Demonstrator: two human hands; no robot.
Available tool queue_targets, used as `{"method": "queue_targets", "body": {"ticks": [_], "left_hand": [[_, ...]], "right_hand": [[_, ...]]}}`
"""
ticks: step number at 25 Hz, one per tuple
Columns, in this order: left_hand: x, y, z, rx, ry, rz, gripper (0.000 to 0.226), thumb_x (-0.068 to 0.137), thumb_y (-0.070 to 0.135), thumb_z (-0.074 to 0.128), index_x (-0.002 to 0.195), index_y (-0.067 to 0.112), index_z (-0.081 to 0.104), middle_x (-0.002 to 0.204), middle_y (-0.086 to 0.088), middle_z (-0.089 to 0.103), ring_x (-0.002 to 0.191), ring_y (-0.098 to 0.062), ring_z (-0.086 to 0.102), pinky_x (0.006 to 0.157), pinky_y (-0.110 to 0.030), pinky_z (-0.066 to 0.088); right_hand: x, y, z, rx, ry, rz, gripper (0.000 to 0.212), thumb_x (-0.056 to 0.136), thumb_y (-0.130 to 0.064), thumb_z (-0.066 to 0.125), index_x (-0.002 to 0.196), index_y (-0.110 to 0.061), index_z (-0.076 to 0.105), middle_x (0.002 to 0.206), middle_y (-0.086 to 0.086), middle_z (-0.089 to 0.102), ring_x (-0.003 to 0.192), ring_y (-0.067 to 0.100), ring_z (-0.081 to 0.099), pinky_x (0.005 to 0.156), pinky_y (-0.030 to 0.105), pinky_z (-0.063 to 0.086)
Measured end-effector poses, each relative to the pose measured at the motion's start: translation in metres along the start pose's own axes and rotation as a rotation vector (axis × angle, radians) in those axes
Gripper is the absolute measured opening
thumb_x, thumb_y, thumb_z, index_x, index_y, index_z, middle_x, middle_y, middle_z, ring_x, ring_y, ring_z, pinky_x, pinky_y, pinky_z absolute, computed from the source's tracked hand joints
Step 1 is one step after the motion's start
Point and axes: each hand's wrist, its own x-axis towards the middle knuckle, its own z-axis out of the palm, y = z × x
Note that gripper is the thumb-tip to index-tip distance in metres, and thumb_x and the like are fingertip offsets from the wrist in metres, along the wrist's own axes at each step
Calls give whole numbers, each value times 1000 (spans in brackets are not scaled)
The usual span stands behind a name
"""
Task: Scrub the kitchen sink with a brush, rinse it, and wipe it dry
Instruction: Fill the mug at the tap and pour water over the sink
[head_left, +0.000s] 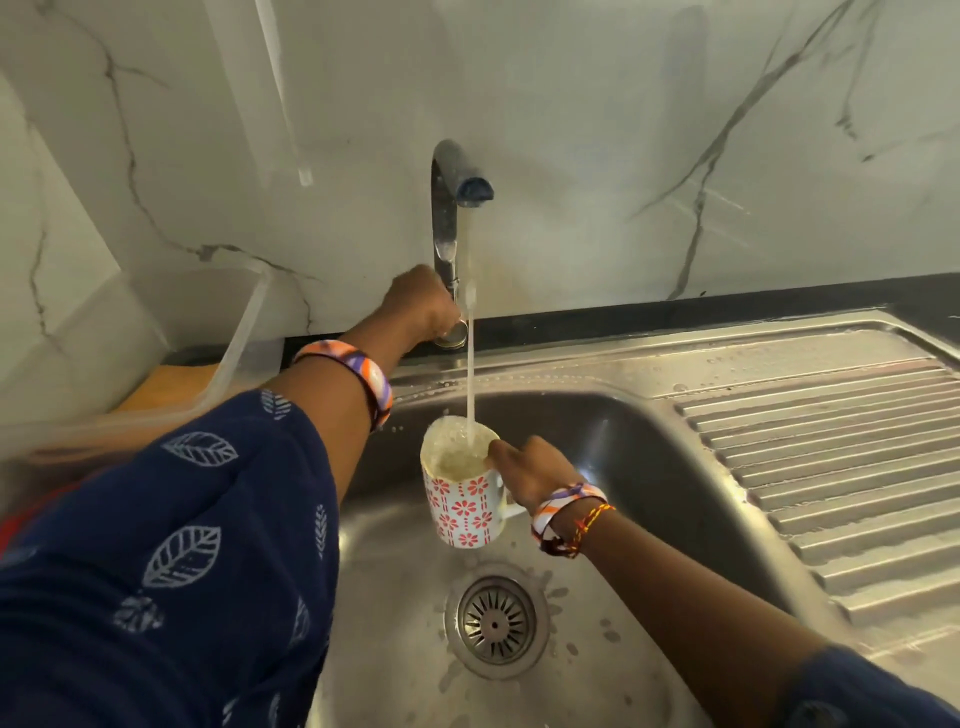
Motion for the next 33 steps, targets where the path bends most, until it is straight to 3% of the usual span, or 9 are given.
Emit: {"method": "queue_targets", "body": {"ticks": [2, 5, 9, 13, 17, 20, 23, 28, 33], "left_hand": [[-17, -4, -4, 82, -136, 48, 35, 91, 3, 55, 126, 4, 58, 116, -14, 61, 100, -25, 60, 85, -33, 51], [-48, -19, -2, 35, -256, 30, 46, 91, 0, 54, 135, 12, 50, 115, -14, 60, 87, -17, 55, 64, -21, 45], [-78, -17, 19, 110, -337, 44, 26, 93, 10, 54, 117, 10, 65, 101, -11, 66, 73, -12, 56, 64, -24, 47], [-101, 29, 48, 122, -339, 174, 13, 92, 8, 55, 92, 7, 68, 91, -11, 66, 78, -20, 60, 73, -31, 51], [-120, 108, 94, 173, -329, 426, 17, 88, 3, 59, 103, -1, 66, 109, -12, 66, 91, -17, 54, 86, -32, 47], [-135, 175, 143, 280, -329, 480, 19, 91, 12, 57, 106, 2, 63, 102, -5, 62, 95, -18, 55, 76, -26, 45], [-143, 228, 203, 242, -360, 595, 29, 91, 27, 60, 114, 10, 66, 117, -6, 66, 104, -21, 60, 89, -31, 48], [-175, 283, 305, 301, -413, 664, 47, 98, 34, 44, 139, 13, 45, 153, -14, 29, 139, -28, 31, 114, -37, 29], [-203, 313, 365, 365, -430, 726, 56, 102, 33, 34, 149, 7, 20, 158, -17, -2, 147, -28, -3, 119, -36, 7]], "right_hand": [[-8, -9, -9, -23, 11, -39, 39, 94, -39, 41, 72, -11, 58, 59, -4, 50, 55, 11, 46, 53, 23, 34], [-26, -14, -30, 49, 16, -80, 38, 92, -38, 43, 81, -9, 64, 75, 4, 65, 75, 22, 64, 71, 29, 48], [-57, -15, -76, 119, 27, -114, 36, 90, -39, 47, 96, -11, 69, 88, 6, 69, 88, 26, 66, 86, 37, 52], [-96, -8, -150, 175, 113, -97, 30, 86, -36, 54, 79, -10, 65, 68, 6, 63, 67, 20, 62, 67, 30, 51], [-133, 21, -236, 175, 182, -100, 23, 88, -27, 51, 70, -12, 53, 51, -3, 31, 37, 6, 27, 38, 15, 23], [-151, 58, -303, 120, 262, -78, 16, 85, -27, 54, 82, -12, 57, 53, -3, 32, 43, 9, 26, 38, 18, 22], [-165, 100, -362, 64, 342, -37, 25, 87, -25, 54, 67, -12, 56, 54, -3, 36, 47, 9, 29, 33, 13, 24], [-176, 175, -440, -61, 470, 107, 31, 86, -33, 58, 62, -12, 57, 58, 1, 45, 52, 12, 38, 48, 22, 30], [-173, 223, -476, -253, 514, 227, 36, 85, -43, 56, 62, -16, 58, 63, 0, 54, 60, 14, 49, 54, 22, 36]]}}
